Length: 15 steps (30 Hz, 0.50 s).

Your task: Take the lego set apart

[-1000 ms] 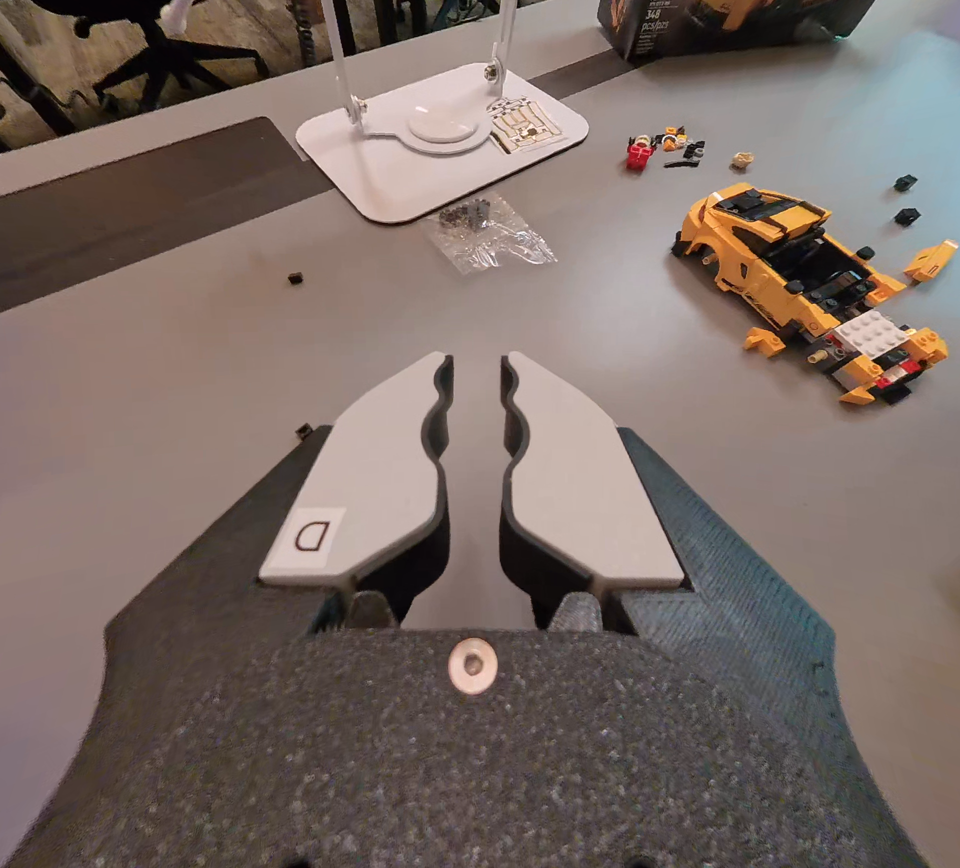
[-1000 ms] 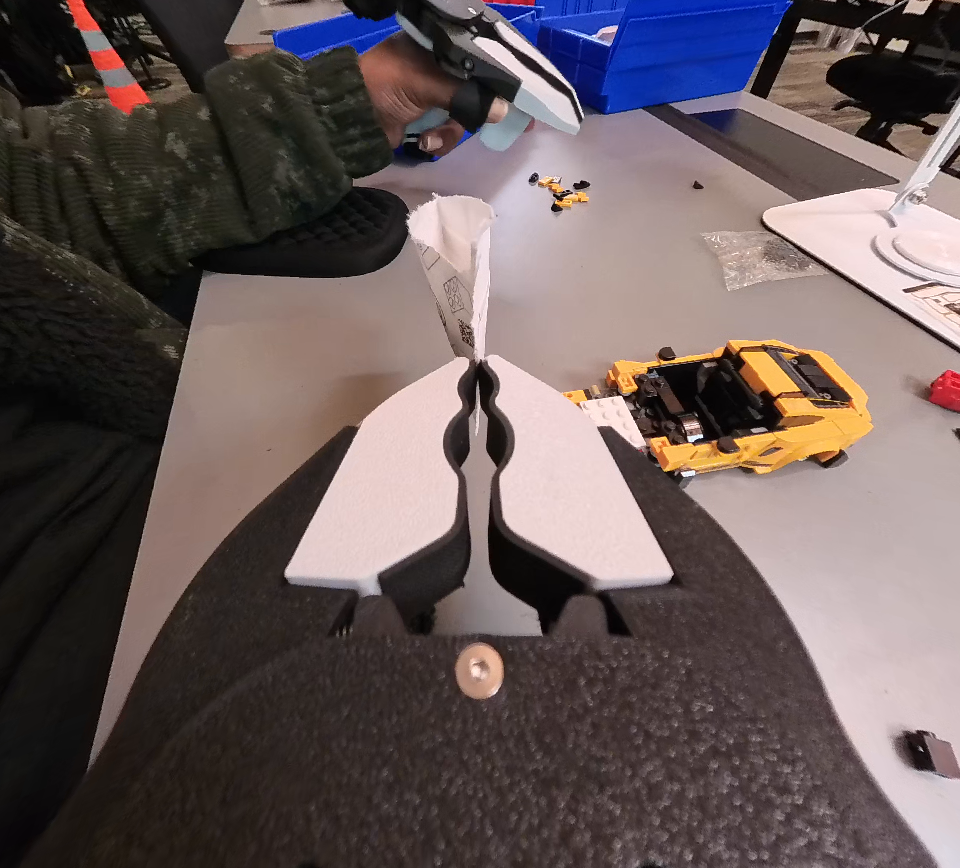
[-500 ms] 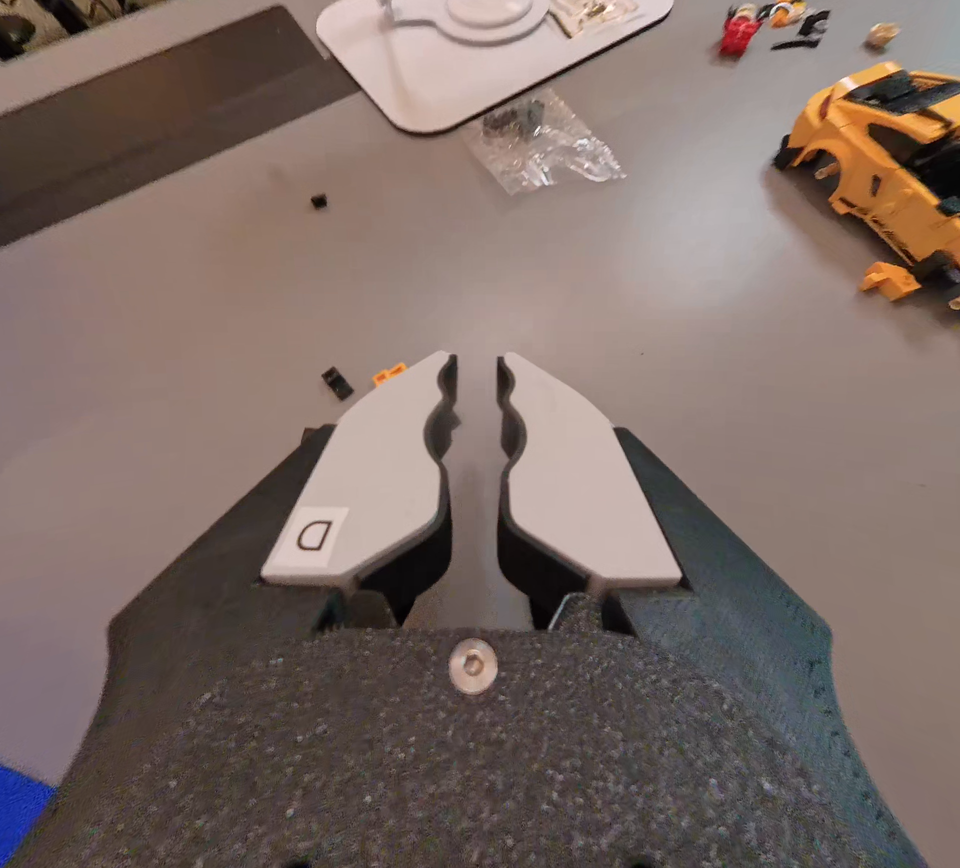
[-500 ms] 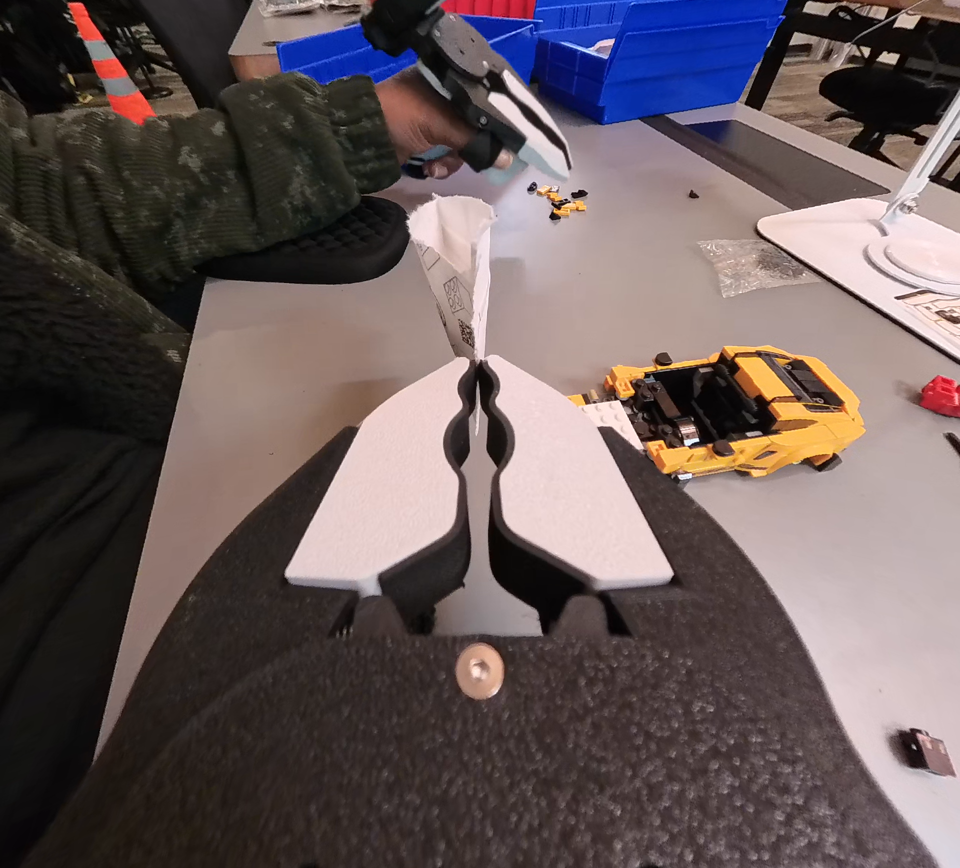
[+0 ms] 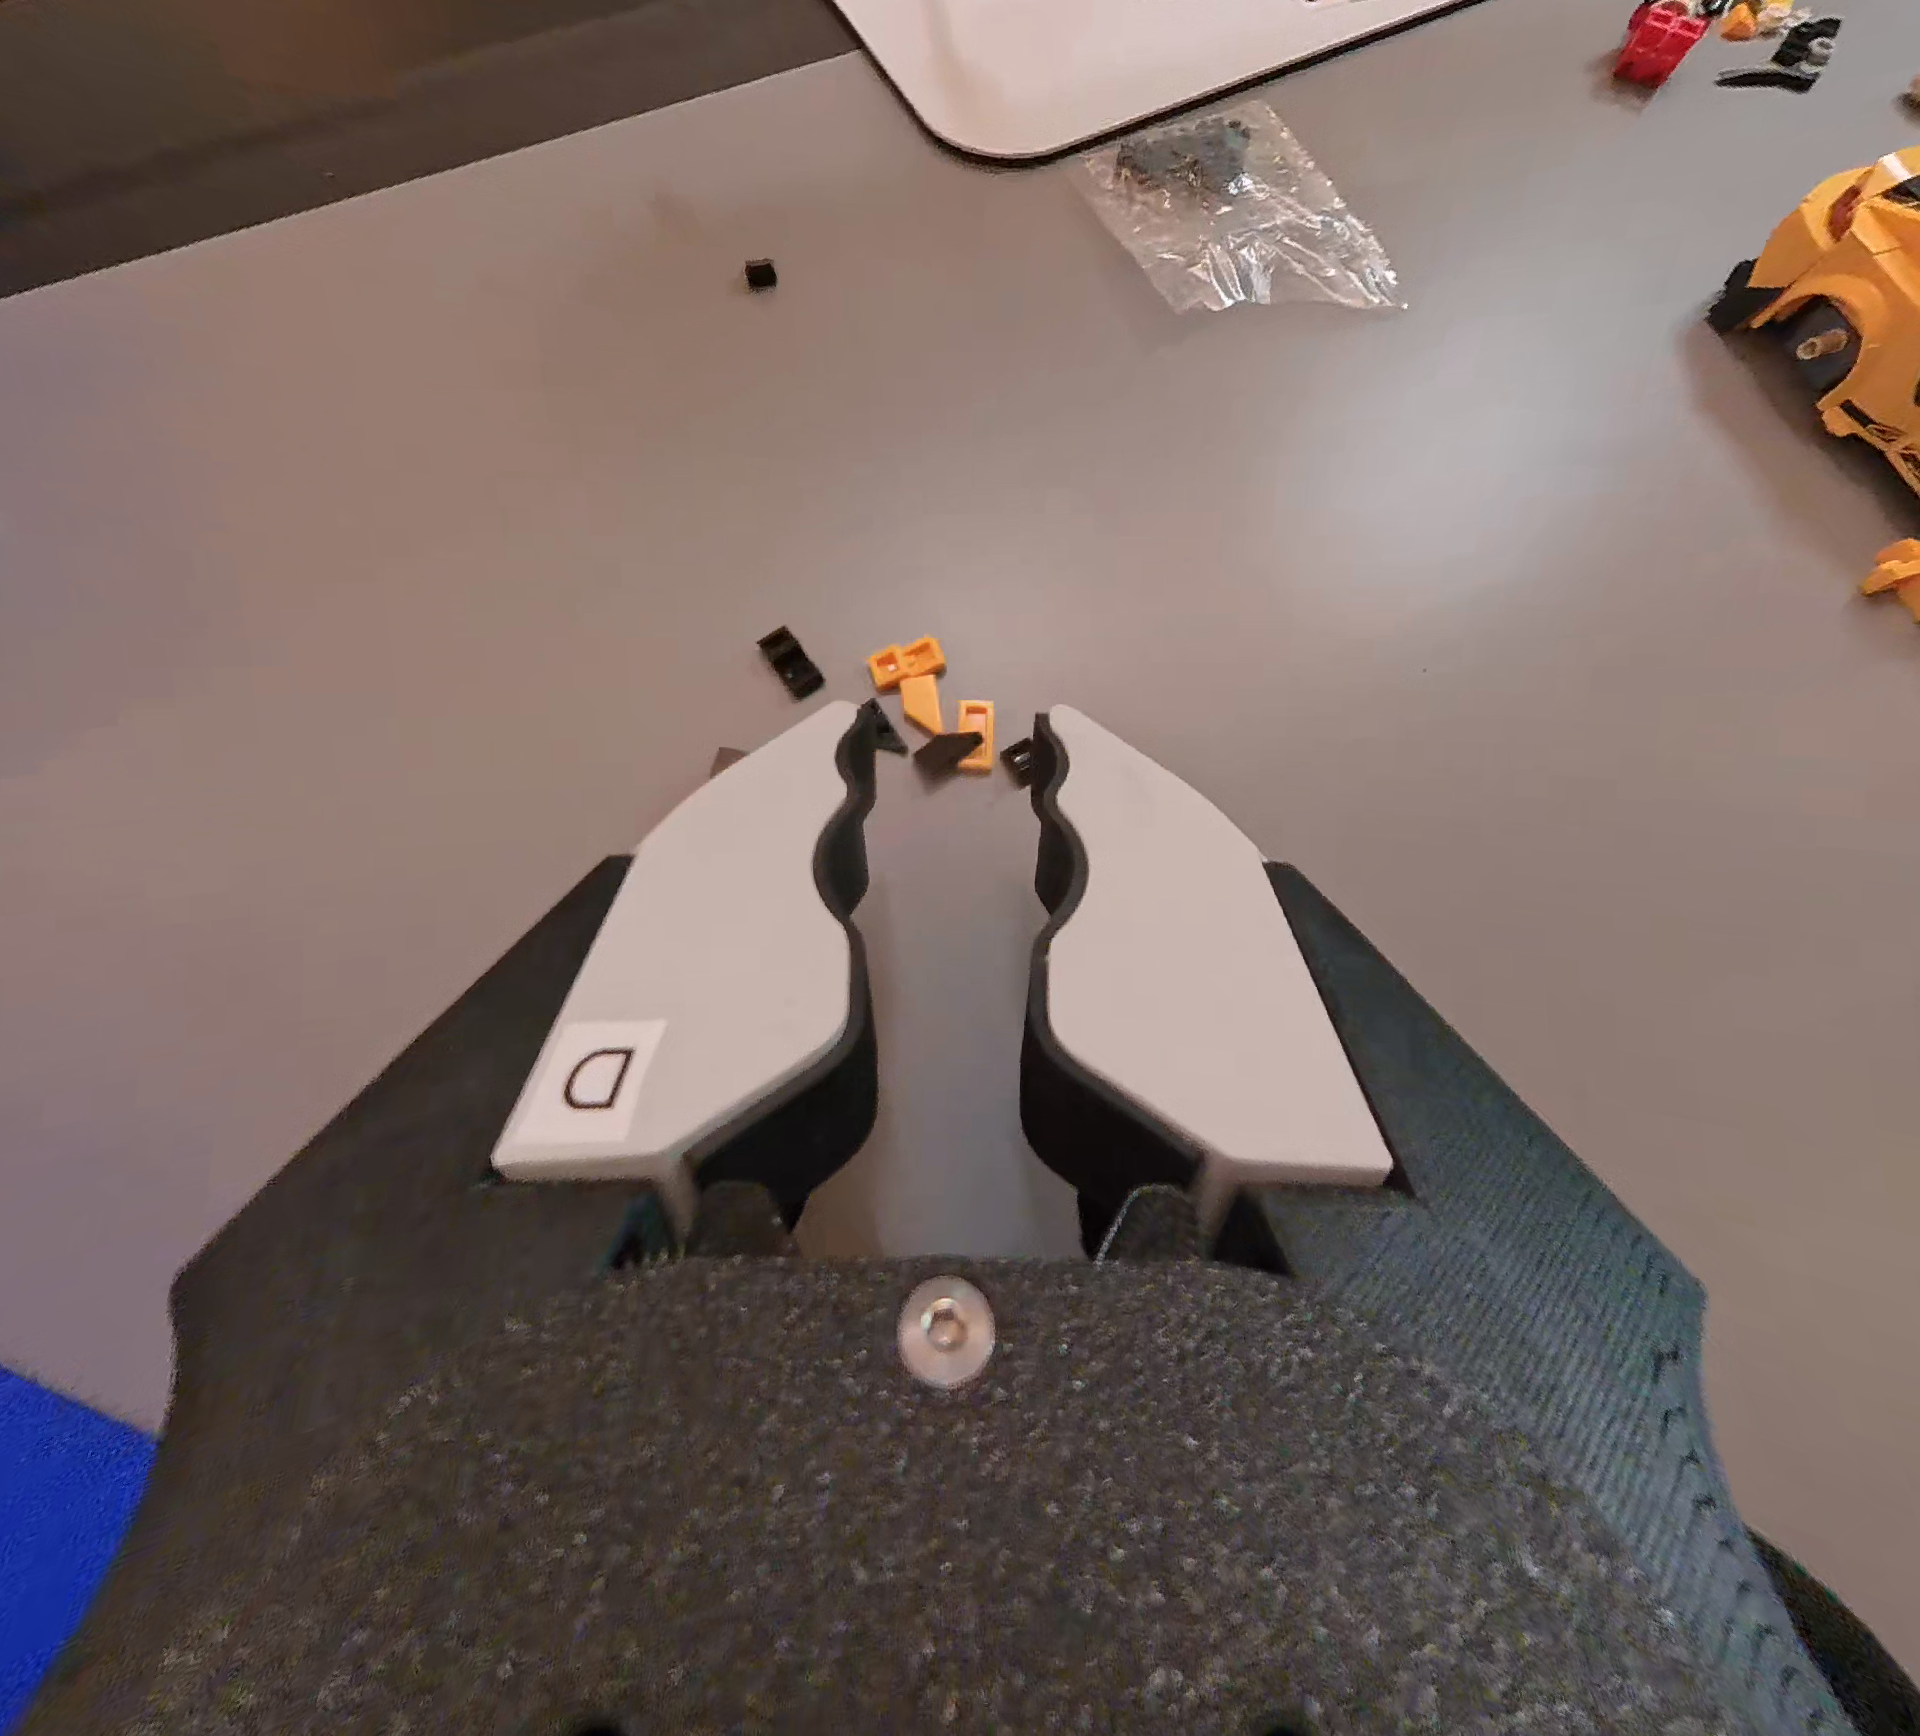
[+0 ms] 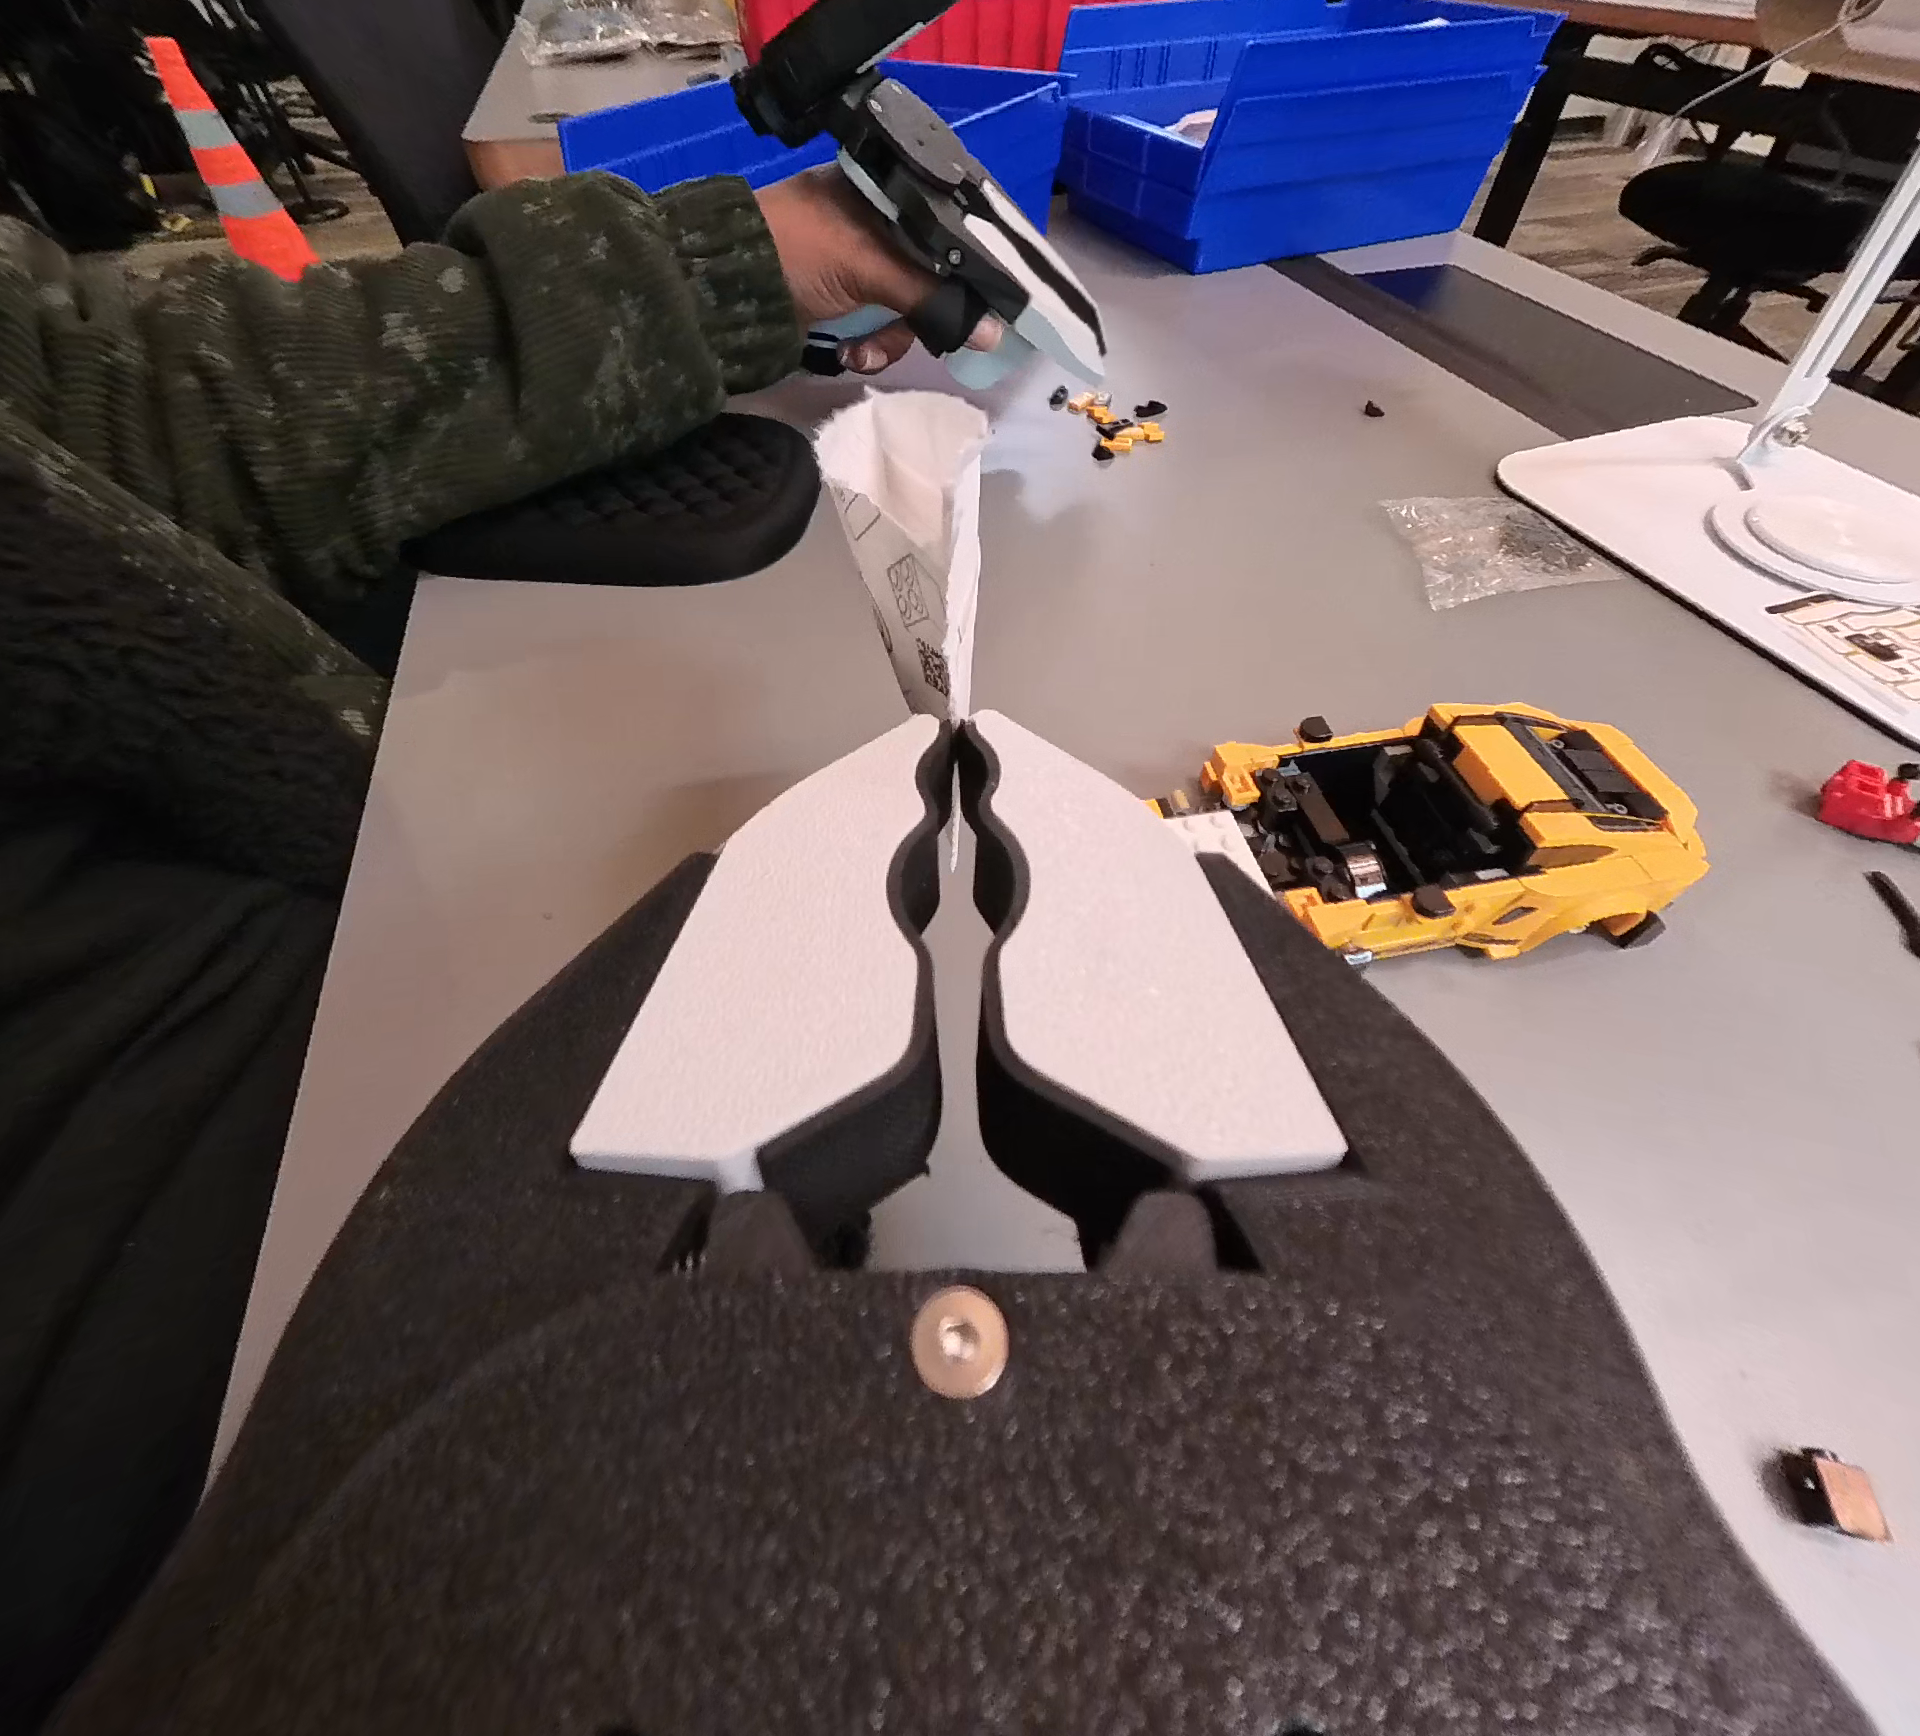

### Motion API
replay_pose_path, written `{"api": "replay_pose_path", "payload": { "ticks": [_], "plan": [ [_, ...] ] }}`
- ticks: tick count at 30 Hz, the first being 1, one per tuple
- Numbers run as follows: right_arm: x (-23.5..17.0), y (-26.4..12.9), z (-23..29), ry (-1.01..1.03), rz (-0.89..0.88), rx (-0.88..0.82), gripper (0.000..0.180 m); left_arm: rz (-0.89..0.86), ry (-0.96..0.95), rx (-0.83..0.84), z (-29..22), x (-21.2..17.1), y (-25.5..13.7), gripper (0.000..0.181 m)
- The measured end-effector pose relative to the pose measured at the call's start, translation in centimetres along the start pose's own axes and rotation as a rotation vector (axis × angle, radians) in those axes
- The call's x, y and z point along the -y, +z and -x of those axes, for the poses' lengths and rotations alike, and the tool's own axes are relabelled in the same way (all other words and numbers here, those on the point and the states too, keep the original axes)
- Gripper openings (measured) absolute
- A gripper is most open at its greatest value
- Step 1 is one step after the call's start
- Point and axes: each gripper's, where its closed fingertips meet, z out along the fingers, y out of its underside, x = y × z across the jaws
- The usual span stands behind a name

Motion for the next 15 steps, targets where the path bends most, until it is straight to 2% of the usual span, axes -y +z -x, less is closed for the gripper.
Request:
{"api": "replay_pose_path", "payload": {
  "ticks": [10,15],
  "plan": [
    [-0.3,0.2,0.0,0.010,0.012,0.005,0.000,0.098,0.053,-0.097,-1.4,-1.9,0.6,0.026],
    [-0.3,0.2,0.0,0.007,0.013,0.006,0.000,0.166,0.049,-0.080,-1.8,-3.0,1.9,0.023]
  ]
}}
